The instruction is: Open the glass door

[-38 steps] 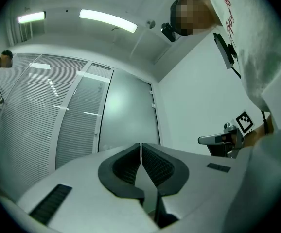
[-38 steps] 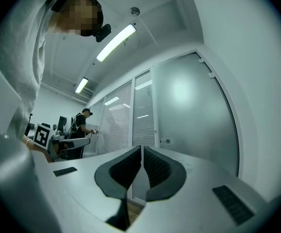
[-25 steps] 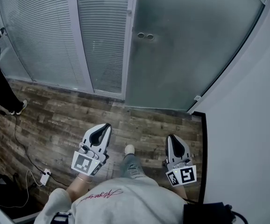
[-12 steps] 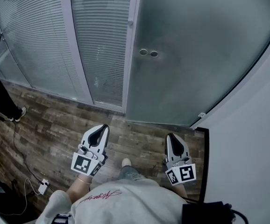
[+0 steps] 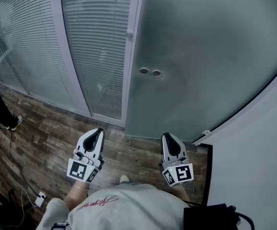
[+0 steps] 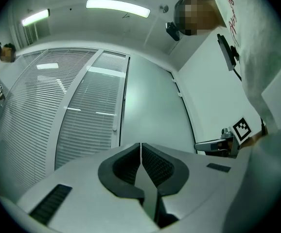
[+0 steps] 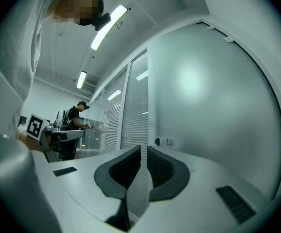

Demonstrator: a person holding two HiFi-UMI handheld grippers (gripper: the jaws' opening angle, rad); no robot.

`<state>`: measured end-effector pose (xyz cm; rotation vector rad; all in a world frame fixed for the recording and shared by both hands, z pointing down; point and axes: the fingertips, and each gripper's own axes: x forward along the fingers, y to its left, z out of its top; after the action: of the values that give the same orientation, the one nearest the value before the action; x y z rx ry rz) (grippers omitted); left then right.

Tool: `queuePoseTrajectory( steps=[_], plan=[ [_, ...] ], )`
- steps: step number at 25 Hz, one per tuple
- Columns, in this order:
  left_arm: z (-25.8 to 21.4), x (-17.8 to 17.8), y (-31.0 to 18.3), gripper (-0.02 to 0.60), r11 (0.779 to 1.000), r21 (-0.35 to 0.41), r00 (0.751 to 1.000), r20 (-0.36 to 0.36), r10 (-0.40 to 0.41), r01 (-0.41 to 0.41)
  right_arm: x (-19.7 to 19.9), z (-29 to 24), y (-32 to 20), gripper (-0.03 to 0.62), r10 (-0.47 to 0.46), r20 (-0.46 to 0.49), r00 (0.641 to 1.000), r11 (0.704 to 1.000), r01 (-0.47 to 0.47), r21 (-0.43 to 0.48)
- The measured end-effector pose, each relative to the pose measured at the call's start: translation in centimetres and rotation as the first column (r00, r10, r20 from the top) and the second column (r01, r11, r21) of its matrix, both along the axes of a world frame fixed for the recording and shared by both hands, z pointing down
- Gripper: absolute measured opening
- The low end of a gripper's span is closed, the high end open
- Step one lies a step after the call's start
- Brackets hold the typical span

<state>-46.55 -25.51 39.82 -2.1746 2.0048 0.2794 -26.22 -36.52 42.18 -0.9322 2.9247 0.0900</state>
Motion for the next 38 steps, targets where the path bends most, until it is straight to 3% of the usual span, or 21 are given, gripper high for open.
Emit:
queuePoseTrajectory(
  steps=[4,6,14,20,24,31,33,38],
  plan=[
    [-0.2,-2.0,-2.0,0.025,0.999,0.000,0.999,-0.026,-0.035,0.035,-2.7,-0.5,-4.6,0.032,0.015,0.006,1.000,1.000,-0.015,0.014],
    [0.1,-3.0,-2.4,0.025,0.998,-0.010,0.998,-0.026,-0.061,0.061,-4.3,-0.8,-7.1,0.118,0.013,0.015,1.000,1.000,-0.013,0.003],
    [1.9,-6.0,-2.4,0.025,0.986,-0.051,0.987,-0.025,-0.159,0.157,-13.1,-1.3,-17.8,0.172,0.018,0.011,1.000,1.000,-0.018,-0.002],
    [3.0,-7.2,-1.5,0.025,0.973,-0.086,0.976,-0.022,-0.216,0.214,-16.9,0.1,-24.4,0.189,0.139,-0.026,0.990,0.988,-0.140,-0.068],
    [3.4,-7.6,-0.6,0.025,0.966,-0.103,0.970,-0.033,-0.241,0.237,-17.5,-0.2,-25.6,0.189,0.176,0.002,0.984,0.981,-0.175,-0.082],
    [3.4,-7.5,-1.1,0.025,0.964,-0.095,0.965,-0.060,-0.256,0.250,-18.9,-0.3,-27.1,0.186,0.235,-0.041,0.971,0.971,-0.237,-0.041],
    [3.4,-7.2,-1.0,0.025,0.963,-0.098,0.966,-0.047,-0.255,0.250,-18.8,-0.1,-27.3,0.143,0.255,-0.029,0.966,0.966,-0.256,-0.036],
    [3.8,-7.1,-0.7,0.025,0.959,-0.116,0.963,-0.048,-0.267,0.260,-18.6,-0.1,-27.1,0.133,0.299,0.001,0.954,0.954,-0.299,-0.035]
  ],
)
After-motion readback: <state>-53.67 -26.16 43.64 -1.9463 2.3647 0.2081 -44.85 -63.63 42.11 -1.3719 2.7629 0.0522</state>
